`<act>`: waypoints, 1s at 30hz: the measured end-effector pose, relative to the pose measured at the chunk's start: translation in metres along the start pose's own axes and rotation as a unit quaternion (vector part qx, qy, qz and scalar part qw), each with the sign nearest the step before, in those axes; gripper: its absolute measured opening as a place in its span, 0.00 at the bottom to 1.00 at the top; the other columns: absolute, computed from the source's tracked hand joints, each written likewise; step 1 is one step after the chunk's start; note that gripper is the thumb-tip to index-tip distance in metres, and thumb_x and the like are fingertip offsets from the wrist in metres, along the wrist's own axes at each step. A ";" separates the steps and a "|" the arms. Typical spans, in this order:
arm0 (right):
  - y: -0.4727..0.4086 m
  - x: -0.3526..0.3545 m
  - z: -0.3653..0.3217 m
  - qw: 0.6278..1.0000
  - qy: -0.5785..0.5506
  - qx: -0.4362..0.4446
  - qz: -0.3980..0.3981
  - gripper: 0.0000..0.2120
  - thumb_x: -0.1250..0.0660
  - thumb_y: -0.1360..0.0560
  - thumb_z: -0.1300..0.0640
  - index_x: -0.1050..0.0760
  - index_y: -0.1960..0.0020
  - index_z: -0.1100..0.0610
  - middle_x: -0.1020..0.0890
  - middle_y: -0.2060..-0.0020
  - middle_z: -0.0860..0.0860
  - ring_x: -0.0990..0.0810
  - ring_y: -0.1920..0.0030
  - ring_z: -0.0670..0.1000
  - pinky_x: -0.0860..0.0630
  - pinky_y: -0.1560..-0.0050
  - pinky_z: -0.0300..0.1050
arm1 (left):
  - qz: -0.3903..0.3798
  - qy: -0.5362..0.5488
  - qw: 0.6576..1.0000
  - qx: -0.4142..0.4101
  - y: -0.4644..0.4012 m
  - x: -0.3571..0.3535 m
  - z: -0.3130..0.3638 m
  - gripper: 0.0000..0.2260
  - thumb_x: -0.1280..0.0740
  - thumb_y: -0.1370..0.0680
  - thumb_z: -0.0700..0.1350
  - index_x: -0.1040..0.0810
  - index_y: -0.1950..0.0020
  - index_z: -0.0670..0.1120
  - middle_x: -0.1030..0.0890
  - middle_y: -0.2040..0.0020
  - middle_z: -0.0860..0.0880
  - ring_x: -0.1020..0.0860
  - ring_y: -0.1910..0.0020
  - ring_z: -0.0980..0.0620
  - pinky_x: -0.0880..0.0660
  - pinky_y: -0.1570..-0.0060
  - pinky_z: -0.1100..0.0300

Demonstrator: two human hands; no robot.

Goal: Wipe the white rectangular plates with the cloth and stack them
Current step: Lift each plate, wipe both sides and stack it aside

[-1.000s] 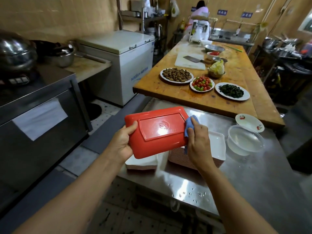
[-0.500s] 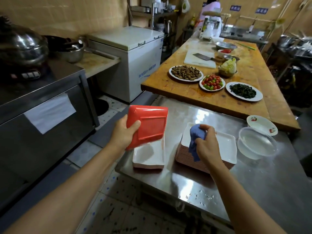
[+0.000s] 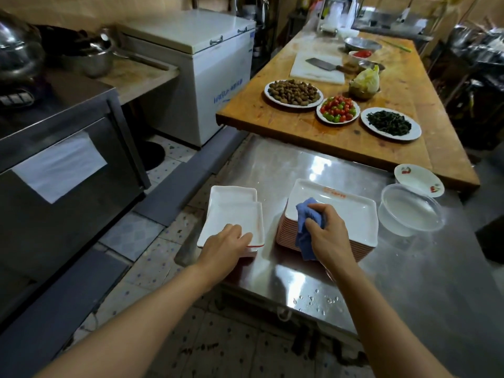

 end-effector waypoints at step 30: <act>-0.021 0.058 0.022 0.984 0.042 -0.049 0.168 0.10 0.38 0.24 0.61 0.33 0.45 0.53 0.26 0.45 0.54 0.24 0.49 0.51 0.25 0.48 0.49 | -0.033 0.207 0.965 0.160 -0.101 -0.013 0.024 0.25 0.44 0.22 0.60 0.33 0.30 0.48 0.29 0.33 0.46 0.31 0.35 0.45 0.31 0.43 0.49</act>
Point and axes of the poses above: each hand's wrist, its own y-axis away from the middle knuckle, its own x-axis out of the back of the hand, z = x × y, the point moved 2 cm from there along -y, towards the middle knuckle
